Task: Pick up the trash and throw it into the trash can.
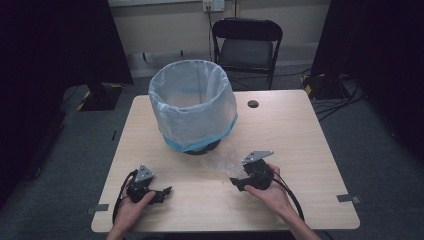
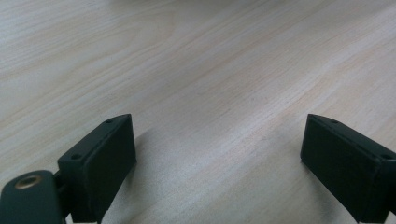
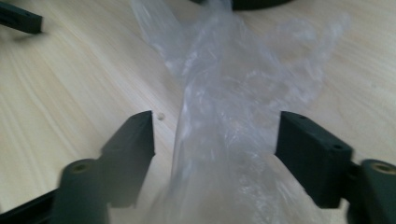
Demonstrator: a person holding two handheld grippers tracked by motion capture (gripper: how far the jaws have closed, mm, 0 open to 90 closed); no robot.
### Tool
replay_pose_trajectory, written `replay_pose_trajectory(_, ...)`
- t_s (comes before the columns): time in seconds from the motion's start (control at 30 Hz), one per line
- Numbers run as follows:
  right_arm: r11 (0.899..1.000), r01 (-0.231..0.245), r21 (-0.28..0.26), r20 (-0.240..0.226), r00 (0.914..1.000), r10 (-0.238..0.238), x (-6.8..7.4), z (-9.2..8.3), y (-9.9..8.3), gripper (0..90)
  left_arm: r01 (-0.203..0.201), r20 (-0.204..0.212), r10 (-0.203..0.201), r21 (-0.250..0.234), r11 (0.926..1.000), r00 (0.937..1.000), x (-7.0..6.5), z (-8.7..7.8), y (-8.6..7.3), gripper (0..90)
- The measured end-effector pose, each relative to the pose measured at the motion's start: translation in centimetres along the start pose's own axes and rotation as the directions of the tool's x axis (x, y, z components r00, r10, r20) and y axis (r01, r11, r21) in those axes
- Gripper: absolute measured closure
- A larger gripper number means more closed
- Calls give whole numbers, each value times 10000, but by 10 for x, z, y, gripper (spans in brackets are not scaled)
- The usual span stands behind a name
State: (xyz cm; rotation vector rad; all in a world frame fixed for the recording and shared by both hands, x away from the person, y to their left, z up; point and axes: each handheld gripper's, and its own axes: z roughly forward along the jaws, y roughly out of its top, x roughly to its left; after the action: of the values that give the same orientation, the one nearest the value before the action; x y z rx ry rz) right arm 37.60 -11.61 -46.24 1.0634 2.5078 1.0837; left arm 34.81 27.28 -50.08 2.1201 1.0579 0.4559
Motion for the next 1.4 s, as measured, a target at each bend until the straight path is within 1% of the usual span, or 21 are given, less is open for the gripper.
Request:
replay_pose_trajectory(0.07,9999,-83,117,-120,9999,85,-5,5,-4,416,2,-2,-2,-1,10000,10000,0,0,0,98)
replay_pose_trajectory(0.13,9998,-194,93,-241,9995,196,-9,10,-7,496,6,0,-6,-5,10000,10000,0,0,0,98)
replay_pose_trajectory(0.17,9996,-262,112,-238,9994,264,-10,12,-9,554,6,0,-6,-4,10000,10000,0,0,0,98)
replay_pose_trajectory(0.33,9987,-445,246,-371,9983,454,-15,14,-11,747,1,1,-1,-2,10000,10000,0,0,0,98)
replay_pose_trajectory(0.43,9984,-520,218,-465,9975,529,-17,11,-12,823,2,-2,-2,-4,10000,10000,0,0,0,98)
replay_pose_trajectory(0.5,9985,-525,123,-517,9973,531,-17,8,-12,850,5,2,-5,-2,10000,10000,0,0,0,98)
replay_pose_trajectory(0.6,9986,-524,-100,-545,9972,518,-17,2,-11,867,1,-1,-1,-2,10000,10000,0,0,0,98)
replay_pose_trajectory(0.63,9986,-524,-100,-545,9972,518,-17,2,-11,867,1,-1,-1,-2,10000,10000,0,0,0,98)
replay_pose_trajectory(0.67,9983,-530,-259,-631,9967,513,-16,-3,-10,872,3,-3,-3,-6,10000,10000,0,0,0,98)
replay_pose_trajectory(0.8,9974,-516,-495,-656,9967,483,-16,-13,-9,875,4,-1,-4,-2,10000,10000,0,0,0,98)
replay_pose_trajectory(0.9,9954,-588,-755,-735,9959,533,-16,-23,-8,877,7,0,-7,-4,10000,10000,0,0,0,98)
replay_pose_trajectory(1.17,9920,-460,-1179,-916,9952,352,-12,-41,-5,882,4,1,-4,-5,10000,10000,0,0,0,98)
replay_pose_trajectory(1.4,9853,-299,-1683,-1010,9948,130,-7,-60,1,885,3,-2,-3,-4,10000,10000,0,0,0,98)
